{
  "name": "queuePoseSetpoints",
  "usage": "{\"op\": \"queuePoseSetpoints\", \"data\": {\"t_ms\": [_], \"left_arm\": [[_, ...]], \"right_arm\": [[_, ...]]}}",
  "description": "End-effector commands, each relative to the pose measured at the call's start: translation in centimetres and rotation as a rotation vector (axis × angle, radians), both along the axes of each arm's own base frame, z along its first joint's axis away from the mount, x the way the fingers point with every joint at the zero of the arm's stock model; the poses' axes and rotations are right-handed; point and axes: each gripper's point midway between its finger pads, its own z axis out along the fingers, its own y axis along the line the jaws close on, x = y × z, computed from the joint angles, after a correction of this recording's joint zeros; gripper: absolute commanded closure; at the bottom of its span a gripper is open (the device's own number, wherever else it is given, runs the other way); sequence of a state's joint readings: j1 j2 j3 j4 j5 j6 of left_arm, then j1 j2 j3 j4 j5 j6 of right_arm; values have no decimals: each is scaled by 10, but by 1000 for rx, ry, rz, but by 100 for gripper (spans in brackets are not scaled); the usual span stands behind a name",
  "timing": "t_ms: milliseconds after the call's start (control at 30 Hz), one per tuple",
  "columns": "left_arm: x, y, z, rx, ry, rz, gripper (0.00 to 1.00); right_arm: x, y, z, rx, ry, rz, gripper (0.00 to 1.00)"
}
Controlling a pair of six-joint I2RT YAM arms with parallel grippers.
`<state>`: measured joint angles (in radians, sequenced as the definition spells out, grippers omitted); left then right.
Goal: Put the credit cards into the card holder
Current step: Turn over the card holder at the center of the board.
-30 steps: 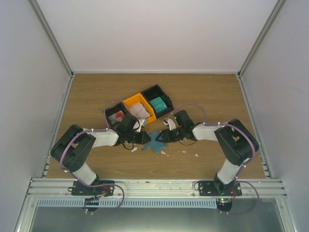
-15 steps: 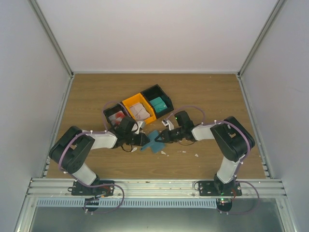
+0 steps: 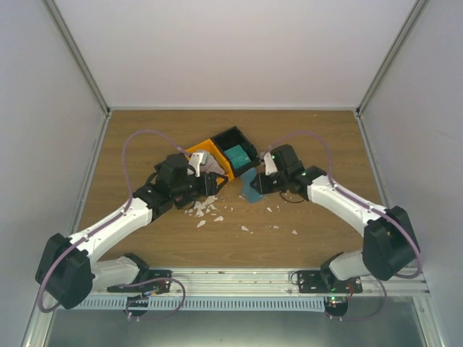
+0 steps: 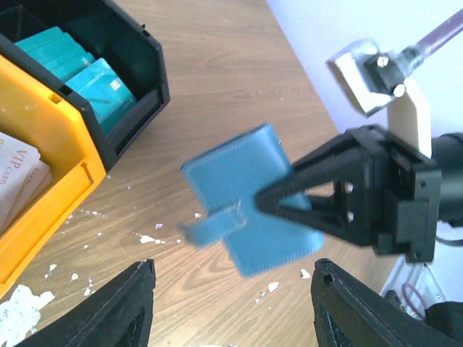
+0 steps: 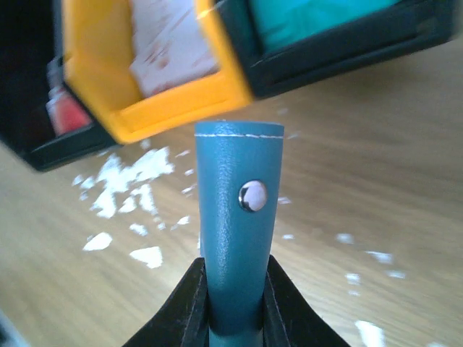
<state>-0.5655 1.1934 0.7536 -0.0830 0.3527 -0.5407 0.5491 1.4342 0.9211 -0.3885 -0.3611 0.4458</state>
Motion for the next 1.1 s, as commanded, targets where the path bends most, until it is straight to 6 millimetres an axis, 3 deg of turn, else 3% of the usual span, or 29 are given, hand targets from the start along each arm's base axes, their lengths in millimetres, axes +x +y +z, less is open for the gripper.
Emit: {"op": "queuePoseSetpoints", "data": {"t_ms": [0, 100, 167, 300, 400, 600, 733, 900, 1067], "left_arm": [[-5, 5, 26, -76, -14, 35, 38], [-14, 3, 41, -131, -25, 13, 35], [-20, 4, 48, -156, -30, -2, 32], [-29, 4, 60, -167, -42, -34, 28], [-27, 10, 67, -149, -63, -4, 26], [-13, 28, 91, -133, -129, 109, 23], [-3, 32, 98, -114, -141, 148, 23], [5, 40, 94, -76, -139, 186, 23], [9, 56, 94, -63, -149, 253, 23]], "right_arm": [[10, -78, 15, -388, -71, -196, 100], [18, -102, 43, -474, -141, -296, 100], [18, -125, 51, -568, -168, -374, 99], [13, -152, 47, -729, -178, -447, 99], [10, -160, 33, -834, -164, -467, 99], [-7, -138, -10, -948, -84, -448, 100], [-31, -109, -46, -1040, -24, -382, 100], [-53, -48, -87, -1048, 14, -247, 100], [-61, 2, -112, -879, 75, -147, 92]]}}
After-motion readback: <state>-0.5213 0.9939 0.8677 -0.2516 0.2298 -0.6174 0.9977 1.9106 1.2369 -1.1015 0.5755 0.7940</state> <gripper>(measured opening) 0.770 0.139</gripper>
